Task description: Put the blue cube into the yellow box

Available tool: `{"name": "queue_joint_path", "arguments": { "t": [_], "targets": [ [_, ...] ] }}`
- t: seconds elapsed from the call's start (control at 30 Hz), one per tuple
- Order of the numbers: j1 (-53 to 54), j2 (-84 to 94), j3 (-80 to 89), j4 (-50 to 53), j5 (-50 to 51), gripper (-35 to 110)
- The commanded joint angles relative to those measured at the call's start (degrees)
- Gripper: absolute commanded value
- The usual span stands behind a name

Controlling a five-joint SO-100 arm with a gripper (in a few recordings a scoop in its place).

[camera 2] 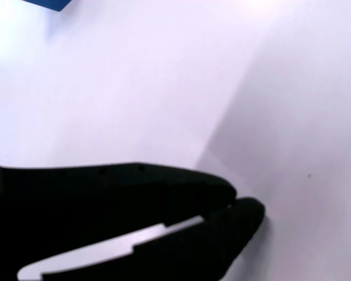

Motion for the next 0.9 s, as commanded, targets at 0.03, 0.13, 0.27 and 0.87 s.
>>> {"name": "queue_joint_path", "arguments": {
  "t": [0.03,0.13,0.27,0.87],
  "targets": [
    [-0.4,1.4,1.5,0.8,-1.3,0],
    [0.7,1.5,1.5,0.8,-1.1,0],
    [0.5,1.5,1.5,0.8,-1.1,0],
    [-0.6,0.9,1.2,-2.1,-5.8,6]
  ]
}}
